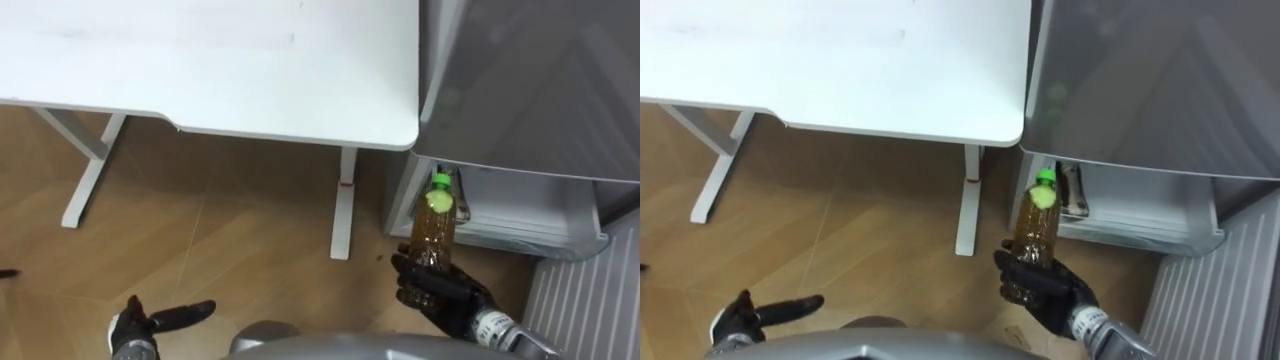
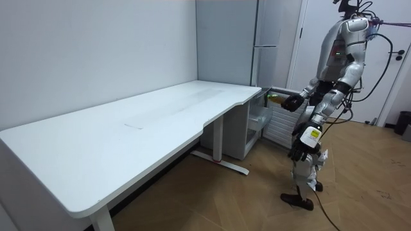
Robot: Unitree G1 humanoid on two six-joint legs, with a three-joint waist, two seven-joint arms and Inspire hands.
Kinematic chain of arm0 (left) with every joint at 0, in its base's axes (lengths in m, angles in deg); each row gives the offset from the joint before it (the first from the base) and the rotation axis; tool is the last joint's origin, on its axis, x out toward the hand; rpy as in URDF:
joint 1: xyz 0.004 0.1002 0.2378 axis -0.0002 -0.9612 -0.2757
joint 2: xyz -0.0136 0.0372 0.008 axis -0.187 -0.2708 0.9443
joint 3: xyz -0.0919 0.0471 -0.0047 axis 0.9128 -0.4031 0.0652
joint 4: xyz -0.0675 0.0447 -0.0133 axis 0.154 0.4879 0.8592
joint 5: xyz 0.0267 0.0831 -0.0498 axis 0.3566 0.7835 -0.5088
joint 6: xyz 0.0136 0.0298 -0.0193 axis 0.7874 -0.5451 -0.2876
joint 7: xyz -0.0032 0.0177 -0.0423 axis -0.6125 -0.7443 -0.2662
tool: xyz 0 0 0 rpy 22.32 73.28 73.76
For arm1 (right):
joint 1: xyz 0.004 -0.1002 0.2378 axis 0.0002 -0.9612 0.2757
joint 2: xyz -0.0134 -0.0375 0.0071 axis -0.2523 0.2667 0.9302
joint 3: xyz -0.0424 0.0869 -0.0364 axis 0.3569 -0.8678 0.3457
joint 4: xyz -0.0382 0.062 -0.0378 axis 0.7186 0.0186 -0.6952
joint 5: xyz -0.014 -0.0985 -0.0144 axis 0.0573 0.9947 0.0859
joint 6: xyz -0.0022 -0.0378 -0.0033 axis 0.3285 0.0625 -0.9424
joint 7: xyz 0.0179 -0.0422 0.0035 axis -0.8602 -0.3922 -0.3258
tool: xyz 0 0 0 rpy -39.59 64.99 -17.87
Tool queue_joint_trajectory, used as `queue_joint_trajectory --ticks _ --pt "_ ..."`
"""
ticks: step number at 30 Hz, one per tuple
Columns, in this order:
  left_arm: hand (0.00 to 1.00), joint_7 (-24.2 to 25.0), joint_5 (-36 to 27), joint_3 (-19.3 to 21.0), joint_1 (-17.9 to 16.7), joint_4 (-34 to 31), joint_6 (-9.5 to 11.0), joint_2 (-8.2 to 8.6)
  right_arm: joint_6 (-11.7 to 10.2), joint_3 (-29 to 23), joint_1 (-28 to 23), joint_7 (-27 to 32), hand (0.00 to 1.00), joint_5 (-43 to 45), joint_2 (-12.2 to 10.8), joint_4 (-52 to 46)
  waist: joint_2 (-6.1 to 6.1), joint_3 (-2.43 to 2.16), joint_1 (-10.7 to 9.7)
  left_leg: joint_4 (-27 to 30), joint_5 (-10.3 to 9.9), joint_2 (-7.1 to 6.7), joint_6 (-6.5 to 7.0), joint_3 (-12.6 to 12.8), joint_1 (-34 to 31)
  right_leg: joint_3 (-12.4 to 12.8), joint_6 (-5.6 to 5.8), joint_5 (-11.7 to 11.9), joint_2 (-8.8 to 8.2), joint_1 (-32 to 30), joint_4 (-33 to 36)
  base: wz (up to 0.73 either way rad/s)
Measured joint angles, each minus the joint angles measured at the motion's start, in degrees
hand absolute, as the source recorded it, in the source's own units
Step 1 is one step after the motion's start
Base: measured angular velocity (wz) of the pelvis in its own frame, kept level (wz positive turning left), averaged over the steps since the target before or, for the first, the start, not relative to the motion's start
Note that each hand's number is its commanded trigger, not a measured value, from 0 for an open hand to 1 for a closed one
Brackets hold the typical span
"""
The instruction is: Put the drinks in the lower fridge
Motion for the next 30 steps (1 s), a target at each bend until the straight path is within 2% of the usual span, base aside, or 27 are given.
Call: queue_joint_trajectory --ticks 5,10,15,20,25,30 --pt "0.00 0.2 0.5 -1.3 0.0 4.1 0.0 0.01 -0.1 -0.2 0.9 2.4 1.00 -4.8 -0.1 4.5 -0.34 0.00 -1.7 0.1 0.0 -0.14 0.00 -0.2 -0.5 -0.4 -0.02 0.0 -0.01 0.1 -0.7 0.03" --pt "0.00 1.4 0.9 -2.0 0.0 5.6 -0.1 -0.03 -0.3 -1.9 1.2 5.3 1.00 -10.6 -0.7 7.0 0.10 0.08 -3.0 0.0 0.0 -0.15 0.00 -0.2 -0.6 -0.2 -0.01 0.0 0.01 0.0 -0.7 0.01" --pt "0.00 2.5 1.7 -3.4 0.4 5.6 0.0 0.06 -0.6 -2.8 1.8 8.7 1.00 -16.6 -0.9 7.0 0.36 0.39 -3.3 -0.3 0.0 -0.27 0.01 -0.2 -0.1 0.0 0.03 -0.1 -0.07 -0.1 -0.9 -0.01" --pt "0.00 2.9 2.6 -5.6 0.2 5.6 0.2 0.51 -2.2 -2.8 3.5 11.0 1.00 -21.4 -1.1 7.0 0.51 0.39 -3.1 -0.6 0.0 -0.51 0.04 -0.2 0.0 0.0 0.13 -0.1 -0.28 -0.1 -0.8 0.00" --pt "0.00 4.1 4.1 -5.7 -0.2 5.5 0.2 0.56 -2.8 -2.8 4.5 11.4 1.00 -23.2 -1.1 7.0 0.57 0.33 -3.1 -0.8 0.0 -0.52 0.03 -0.4 -0.2 -0.2 0.17 -0.2 -0.26 -0.1 -0.7 0.01" --pt "0.00 5.5 6.6 -5.9 -0.3 5.5 0.2 0.53 -3.0 -2.8 5.2 12.4 1.00 -28.8 -1.5 6.9 0.52 0.37 -3.0 -0.5 0.0 -0.47 0.04 -0.4 -0.7 -0.4 0.17 -0.1 -0.30 -0.3 -0.2 0.00"
